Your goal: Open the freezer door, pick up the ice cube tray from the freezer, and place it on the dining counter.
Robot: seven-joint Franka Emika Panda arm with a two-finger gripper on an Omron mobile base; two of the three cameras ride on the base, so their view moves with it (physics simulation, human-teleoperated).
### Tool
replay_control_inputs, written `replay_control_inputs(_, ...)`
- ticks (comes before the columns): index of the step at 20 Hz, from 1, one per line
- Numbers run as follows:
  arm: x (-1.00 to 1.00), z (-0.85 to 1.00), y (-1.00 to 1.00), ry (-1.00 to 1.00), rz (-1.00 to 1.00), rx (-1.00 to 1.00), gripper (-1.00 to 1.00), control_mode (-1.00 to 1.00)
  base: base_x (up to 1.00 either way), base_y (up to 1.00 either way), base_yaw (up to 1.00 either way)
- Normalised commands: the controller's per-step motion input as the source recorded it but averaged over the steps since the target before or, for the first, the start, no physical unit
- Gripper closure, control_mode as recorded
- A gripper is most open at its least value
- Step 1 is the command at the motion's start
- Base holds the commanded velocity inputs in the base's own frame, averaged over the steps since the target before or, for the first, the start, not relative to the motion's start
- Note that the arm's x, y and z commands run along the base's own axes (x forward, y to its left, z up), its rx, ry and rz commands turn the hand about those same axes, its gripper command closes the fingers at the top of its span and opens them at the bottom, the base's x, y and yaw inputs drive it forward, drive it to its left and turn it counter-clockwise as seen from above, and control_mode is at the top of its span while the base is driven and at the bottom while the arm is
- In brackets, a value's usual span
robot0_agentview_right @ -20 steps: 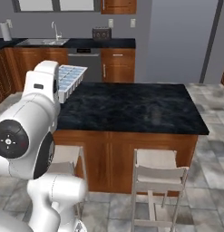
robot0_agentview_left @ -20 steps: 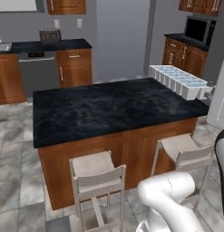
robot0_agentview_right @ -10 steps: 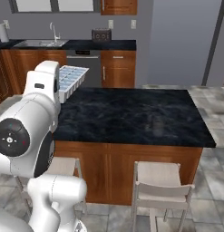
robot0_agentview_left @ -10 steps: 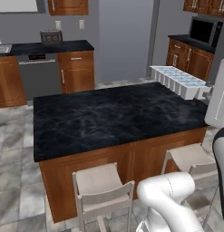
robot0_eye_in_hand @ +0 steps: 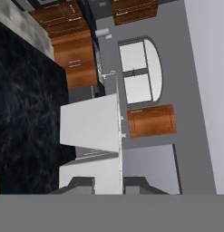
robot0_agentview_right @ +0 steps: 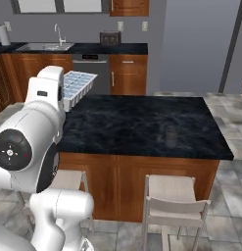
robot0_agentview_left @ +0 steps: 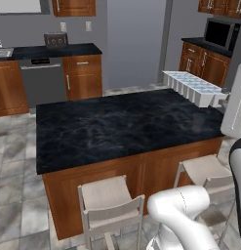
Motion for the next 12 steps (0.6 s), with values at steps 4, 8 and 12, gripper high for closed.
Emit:
replay_control_inputs(4,0.45,-0.15,0.0,0.0,0.0,0.0,1.0,-1.0,0.0,0.0,0.0)
replay_control_inputs(8,0.6,-0.24,0.0,0.0,0.0,0.0,1.0,-1.0,0.0,0.0,0.0)
replay_control_inputs(12,0.59,-0.22,0.01,0.0,-0.02,0.0,1.0,-1.0,0.0,0.0,0.0)
